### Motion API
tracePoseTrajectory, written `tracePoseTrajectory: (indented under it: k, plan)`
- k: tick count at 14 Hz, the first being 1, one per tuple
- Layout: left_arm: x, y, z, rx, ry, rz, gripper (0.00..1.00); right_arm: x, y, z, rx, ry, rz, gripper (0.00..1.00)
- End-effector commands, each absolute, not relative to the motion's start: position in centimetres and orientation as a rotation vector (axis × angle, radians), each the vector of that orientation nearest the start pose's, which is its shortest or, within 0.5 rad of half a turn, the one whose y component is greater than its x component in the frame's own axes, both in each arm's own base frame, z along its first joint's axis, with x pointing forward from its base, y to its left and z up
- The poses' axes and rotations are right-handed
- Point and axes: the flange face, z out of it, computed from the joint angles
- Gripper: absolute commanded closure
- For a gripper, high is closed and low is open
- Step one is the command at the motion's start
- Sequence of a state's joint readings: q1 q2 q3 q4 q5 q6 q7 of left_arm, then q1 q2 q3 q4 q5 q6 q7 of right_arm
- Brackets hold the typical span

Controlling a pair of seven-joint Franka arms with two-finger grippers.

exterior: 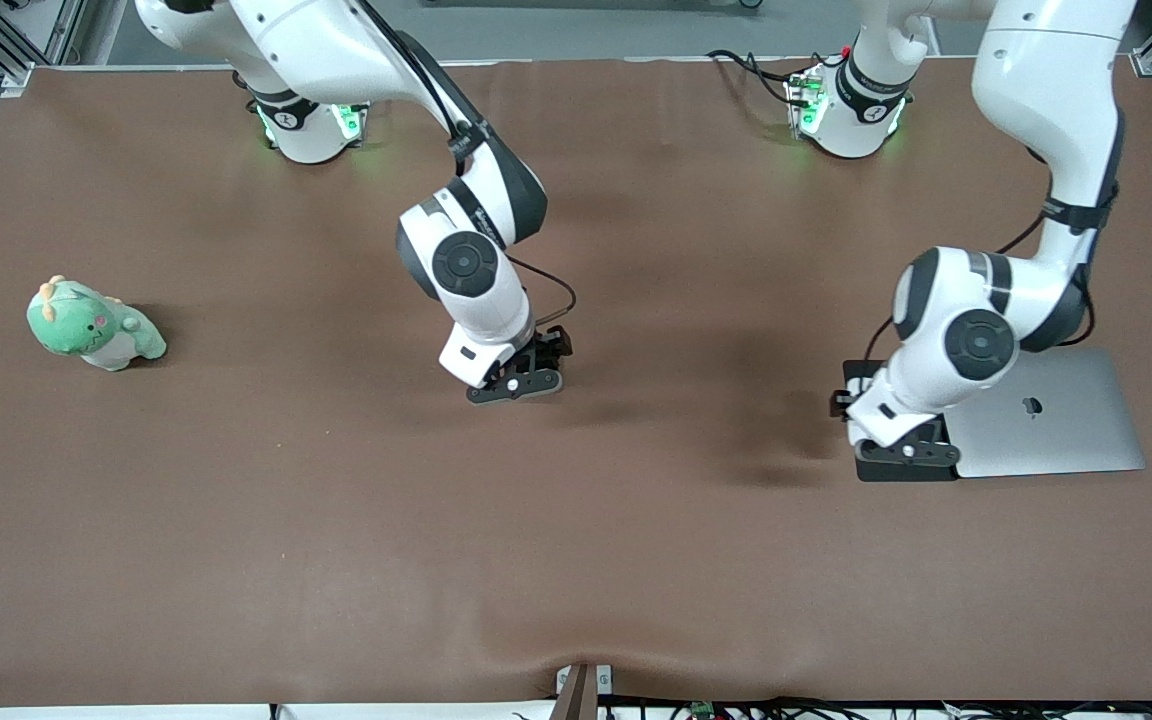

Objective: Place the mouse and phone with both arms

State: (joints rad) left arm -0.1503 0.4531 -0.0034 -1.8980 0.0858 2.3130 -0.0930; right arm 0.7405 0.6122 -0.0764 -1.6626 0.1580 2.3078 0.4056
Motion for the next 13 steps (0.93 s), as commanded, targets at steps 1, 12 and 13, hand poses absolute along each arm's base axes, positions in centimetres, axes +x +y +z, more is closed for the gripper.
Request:
tracePoseTrajectory:
  k: [1,12,13]
  plan:
    - [62.4,-6.8,24.5,-3.066,0.241,0.009,0.54,52.7,42.9,23.0,-3.064,-0.170,-0.012,0.00]
    - [62.9,-4.7,18.1,-3.076,0.234,-0.025,0.38,50.5,44.8,17.6,-3.097,-0.056,0.016,0.00]
    - [62.9,-4.7,17.8,-3.077,0.235,-0.028,0.36,50.5,44.8,17.4,-3.098,-0.056,0.017,0.00]
